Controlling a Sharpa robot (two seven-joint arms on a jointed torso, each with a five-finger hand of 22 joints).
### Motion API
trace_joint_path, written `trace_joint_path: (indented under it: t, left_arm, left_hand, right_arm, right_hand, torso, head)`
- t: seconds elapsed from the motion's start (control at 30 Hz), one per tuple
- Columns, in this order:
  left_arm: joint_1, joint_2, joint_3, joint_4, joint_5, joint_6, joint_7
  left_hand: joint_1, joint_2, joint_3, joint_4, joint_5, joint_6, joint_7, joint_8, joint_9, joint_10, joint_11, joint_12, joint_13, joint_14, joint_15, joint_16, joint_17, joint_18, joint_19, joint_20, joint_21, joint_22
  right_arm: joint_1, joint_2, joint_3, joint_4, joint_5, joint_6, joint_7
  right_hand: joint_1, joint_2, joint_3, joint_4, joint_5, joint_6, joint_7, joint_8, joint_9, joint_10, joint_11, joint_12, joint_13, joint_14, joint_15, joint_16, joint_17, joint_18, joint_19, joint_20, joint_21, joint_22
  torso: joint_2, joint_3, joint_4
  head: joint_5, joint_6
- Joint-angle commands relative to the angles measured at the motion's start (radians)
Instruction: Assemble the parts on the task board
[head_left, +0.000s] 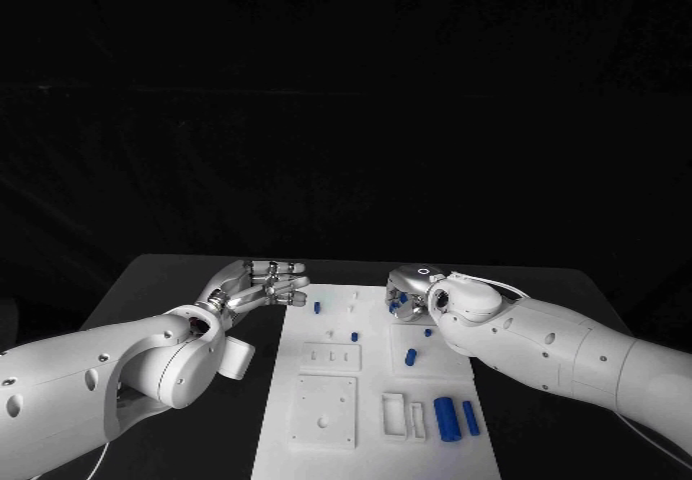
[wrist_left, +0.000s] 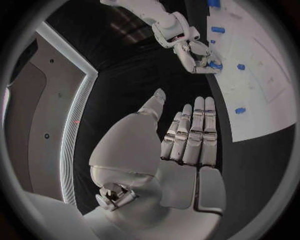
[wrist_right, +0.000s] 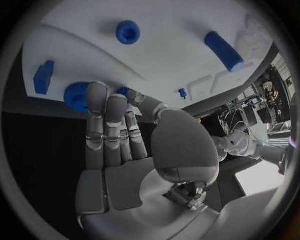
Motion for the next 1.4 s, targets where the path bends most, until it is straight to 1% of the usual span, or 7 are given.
trace_joint_path:
  t: [0.03, 0.17, 0.4, 0.7, 1.13, 1.33, 1.4]
  left_arm:
    - [0.002, 0.001, 0.001, 0.002, -0.004, 0.023, 0.0]
    - [0.003, 0.001, 0.001, 0.002, -0.004, 0.026, 0.0]
    - [0.005, 0.002, 0.001, 0.002, -0.004, 0.027, 0.0]
    - [0.007, 0.009, 0.001, -0.001, -0.004, 0.023, -0.001]
    - [0.01, 0.03, 0.001, -0.011, -0.004, 0.019, -0.006]
    - [0.011, 0.034, 0.001, -0.012, -0.005, 0.016, -0.009]
    - [0.013, 0.034, 0.002, -0.011, -0.005, 0.015, -0.009]
  left_hand:
    - [0.003, -0.009, -0.004, 0.002, 0.001, -0.004, 0.0, 0.003, -0.001, -0.005, 0.0, 0.001, 0.001, -0.007, -0.002, -0.005, 0.001, -0.003, -0.006, 0.003, 0.006, -0.001]
    - [0.005, -0.01, -0.001, 0.005, 0.001, 0.005, -0.002, 0.005, 0.0, -0.005, 0.0, 0.001, 0.001, -0.008, -0.002, -0.005, 0.001, -0.003, -0.007, 0.003, 0.006, -0.001]
    - [0.005, -0.009, -0.001, 0.005, 0.001, 0.007, -0.003, 0.005, 0.0, -0.005, -0.001, 0.001, 0.001, -0.007, -0.002, -0.005, 0.001, -0.003, -0.007, 0.003, 0.006, -0.001]
    - [0.007, -0.012, -0.002, 0.005, 0.001, 0.006, -0.002, 0.004, 0.0, -0.005, 0.0, 0.001, 0.001, -0.009, -0.001, -0.005, 0.001, -0.004, -0.01, 0.004, 0.005, -0.001]
    - [0.009, -0.009, 0.002, 0.003, 0.002, 0.011, -0.009, 0.005, 0.0, -0.006, -0.008, 0.001, 0.001, -0.009, -0.003, -0.005, 0.001, -0.005, -0.011, 0.003, 0.006, 0.0]
    - [0.009, -0.006, 0.001, 0.002, 0.003, 0.021, -0.008, 0.005, 0.0, 0.002, -0.009, 0.001, 0.001, -0.009, -0.003, -0.004, 0.001, -0.006, -0.012, 0.002, 0.007, 0.0]
    - [0.009, -0.005, 0.001, 0.001, 0.003, 0.023, -0.009, 0.005, 0.001, 0.002, -0.01, 0.001, 0.001, -0.009, -0.004, -0.004, 0.001, -0.007, -0.013, 0.002, 0.007, 0.0]
  right_arm:
    - [-0.001, 0.001, 0.0, 0.006, -0.028, -0.046, -0.007]
    - [0.0, -0.002, 0.0, 0.02, -0.036, -0.08, -0.021]
    - [0.004, 0.004, 0.002, 0.045, -0.053, -0.138, -0.057]
    - [0.016, 0.047, 0.003, 0.027, -0.071, -0.176, -0.097]
    - [0.019, 0.106, 0.003, -0.023, -0.071, -0.236, -0.118]
    - [0.015, 0.122, 0.002, -0.039, -0.069, -0.239, -0.122]
    - [0.013, 0.124, 0.002, -0.041, -0.069, -0.237, -0.122]
  right_hand:
    - [0.012, 0.006, 0.007, 0.001, -0.001, 0.012, -0.002, 0.0, 0.001, 0.024, -0.014, 0.005, 0.004, -0.001, -0.008, -0.003, 0.004, -0.001, -0.01, -0.004, 0.015, 0.027]
    - [0.004, 0.003, 0.008, 0.006, 0.025, 0.022, -0.006, 0.0, 0.001, 0.032, -0.017, 0.005, 0.004, -0.002, -0.014, -0.003, 0.009, -0.004, -0.012, -0.009, 0.03, 0.057]
    - [0.004, -0.001, 0.013, 0.007, 0.028, 0.031, -0.008, 0.0, 0.001, 0.039, -0.019, 0.005, 0.004, -0.002, -0.017, -0.005, 0.016, -0.005, -0.012, -0.012, 0.03, 0.089]
    - [0.005, -0.007, 0.027, 0.009, 0.018, 0.036, -0.01, 0.0, 0.001, 0.041, -0.02, 0.005, 0.004, -0.002, -0.019, -0.006, 0.022, -0.005, -0.006, -0.014, 0.009, 0.135]
    - [0.002, -0.007, 0.033, 0.01, 0.017, 0.035, -0.009, 0.0, 0.001, 0.041, -0.02, 0.005, 0.004, -0.002, -0.019, -0.008, 0.024, -0.004, 0.005, -0.014, -0.026, 0.162]
    - [0.003, -0.006, 0.03, 0.01, 0.017, 0.035, -0.009, 0.0, 0.001, 0.04, -0.02, 0.005, 0.004, -0.001, -0.02, -0.009, 0.022, -0.004, 0.007, -0.014, -0.035, 0.167]
    - [0.003, -0.006, 0.03, 0.01, 0.017, 0.035, -0.009, 0.0, 0.001, 0.04, -0.02, 0.005, 0.004, -0.001, -0.02, -0.009, 0.022, -0.004, 0.007, -0.014, -0.035, 0.167]
  torso:
    - [0.002, -0.0017, 0.0015]
    - [0.002, -0.0032, 0.0017]
    - [0.003, -0.0039, 0.0007]
    - [0.006, -0.0038, 0.0058]
    - [0.012, -0.0143, 0.0227]
    - [0.015, -0.0188, 0.0269]
    - [0.016, -0.0177, 0.0248]
  head:
    - [0.0, 0.002]
    - [-0.002, 0.007]
    - [0.002, 0.012]
    - [-0.003, 0.022]
    - [-0.014, 0.022]
    - [-0.019, 0.022]
    - [-0.014, 0.021]
